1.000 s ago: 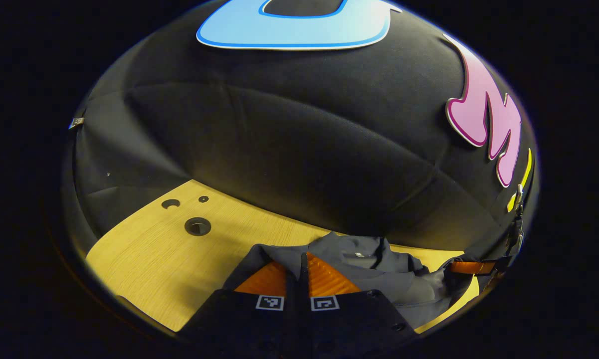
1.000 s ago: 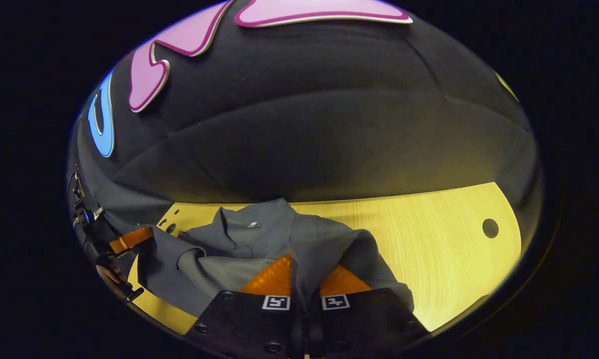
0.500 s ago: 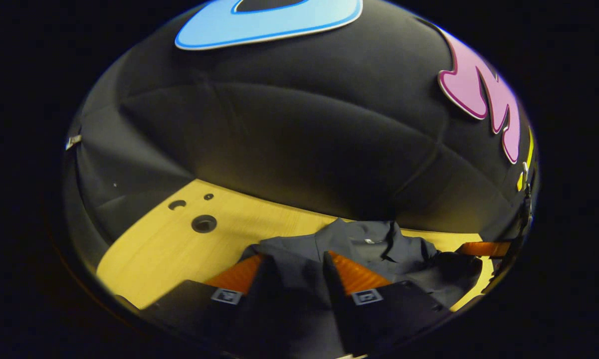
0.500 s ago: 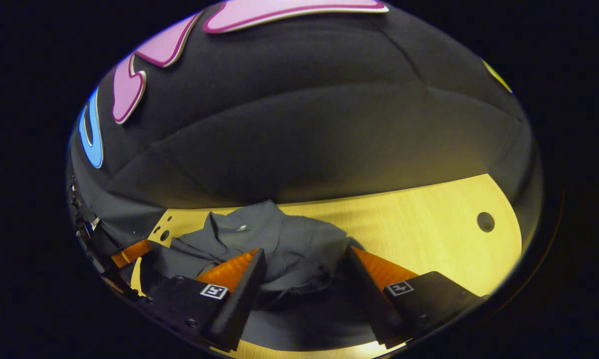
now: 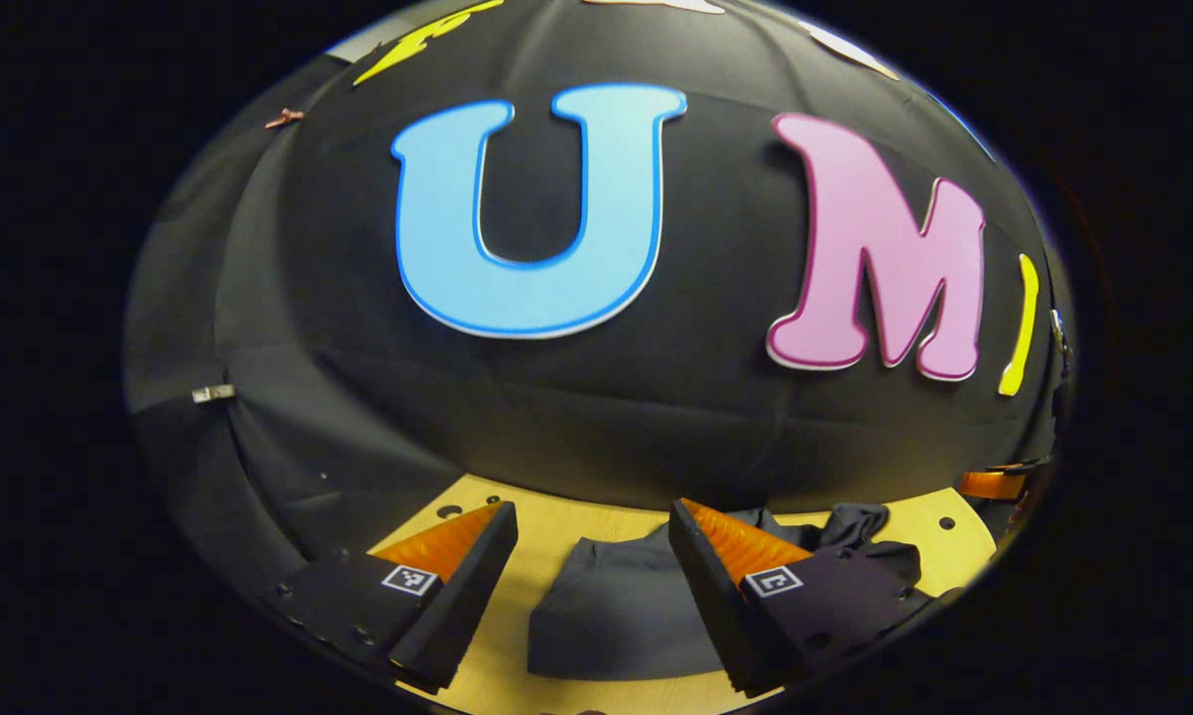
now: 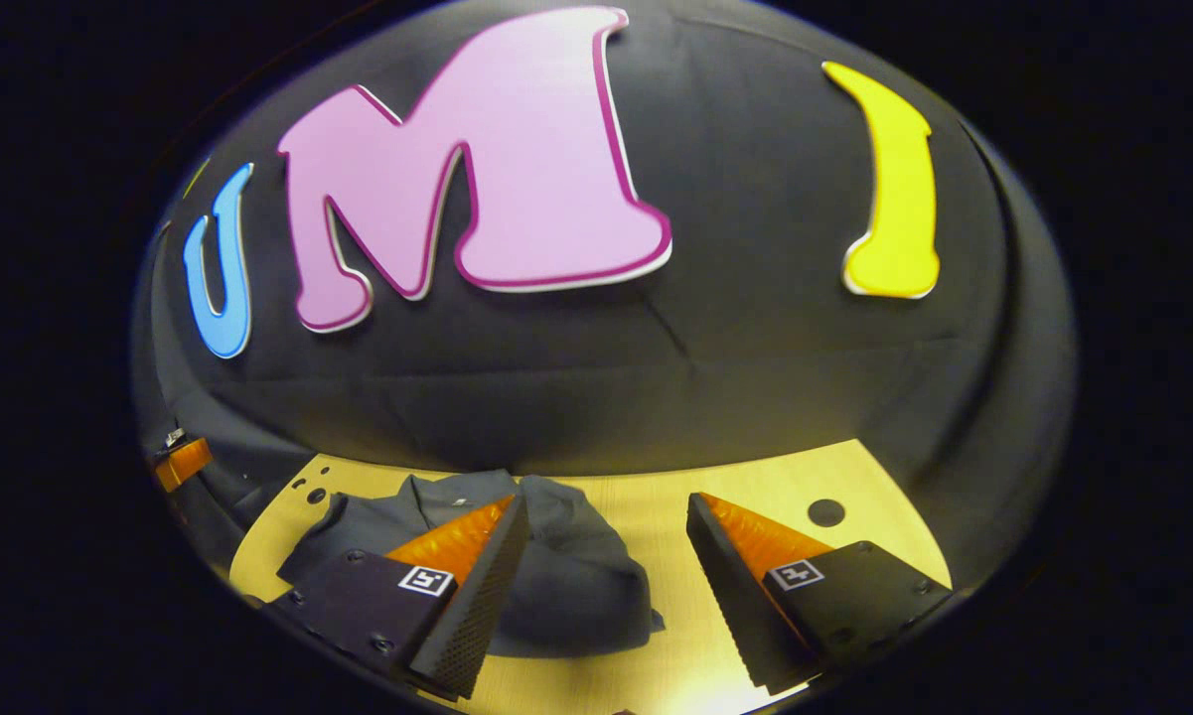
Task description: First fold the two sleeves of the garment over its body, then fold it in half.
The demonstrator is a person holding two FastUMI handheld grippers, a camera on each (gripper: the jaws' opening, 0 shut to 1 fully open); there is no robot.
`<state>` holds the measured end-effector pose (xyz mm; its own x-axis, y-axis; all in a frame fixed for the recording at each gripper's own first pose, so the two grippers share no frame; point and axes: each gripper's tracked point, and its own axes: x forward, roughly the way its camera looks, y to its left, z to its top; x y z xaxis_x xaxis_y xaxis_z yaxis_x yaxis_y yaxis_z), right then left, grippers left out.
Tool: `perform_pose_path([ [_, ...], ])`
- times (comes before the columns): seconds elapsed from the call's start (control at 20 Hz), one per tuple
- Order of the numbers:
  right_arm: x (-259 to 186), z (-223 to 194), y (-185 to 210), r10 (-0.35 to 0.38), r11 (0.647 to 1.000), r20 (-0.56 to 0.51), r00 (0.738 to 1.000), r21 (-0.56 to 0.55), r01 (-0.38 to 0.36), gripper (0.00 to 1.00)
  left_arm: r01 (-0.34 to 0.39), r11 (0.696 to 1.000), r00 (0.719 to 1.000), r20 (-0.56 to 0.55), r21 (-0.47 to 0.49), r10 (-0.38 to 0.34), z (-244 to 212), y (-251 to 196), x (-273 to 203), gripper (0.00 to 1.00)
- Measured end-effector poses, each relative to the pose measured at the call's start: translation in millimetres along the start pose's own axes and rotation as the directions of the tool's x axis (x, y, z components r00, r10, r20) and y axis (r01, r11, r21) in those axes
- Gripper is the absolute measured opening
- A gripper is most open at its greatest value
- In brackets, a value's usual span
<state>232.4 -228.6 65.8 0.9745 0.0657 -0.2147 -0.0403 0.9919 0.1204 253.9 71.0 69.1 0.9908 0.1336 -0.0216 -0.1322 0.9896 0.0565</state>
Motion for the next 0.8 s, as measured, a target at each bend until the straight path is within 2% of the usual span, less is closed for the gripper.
perform_pose_path([
  [0.35,-110.0,-3.2,-8.6,-0.024,0.999,0.026,0.999,-0.047,0.025,0.99,0.043,0.997,0.998,0.045,0.057,-0.046,19.1,-13.9,-105.1,0.96],
  [0.6,-197.6,-20.9,-1.5,-0.031,0.999,0.05,0.998,-0.039,0.033,0.99,0.142,0.99,0.989,0.031,-0.003,-0.142,3.2,-37.3,-180.3,0.96],
  [0.8,-259.2,-51.2,12.7,-0.031,0.999,0.059,0.998,-0.035,0.033,0.99,0.121,0.992,0.992,0.051,-0.02,-0.12,-13.9,-24.9,-234.0,0.96],
])
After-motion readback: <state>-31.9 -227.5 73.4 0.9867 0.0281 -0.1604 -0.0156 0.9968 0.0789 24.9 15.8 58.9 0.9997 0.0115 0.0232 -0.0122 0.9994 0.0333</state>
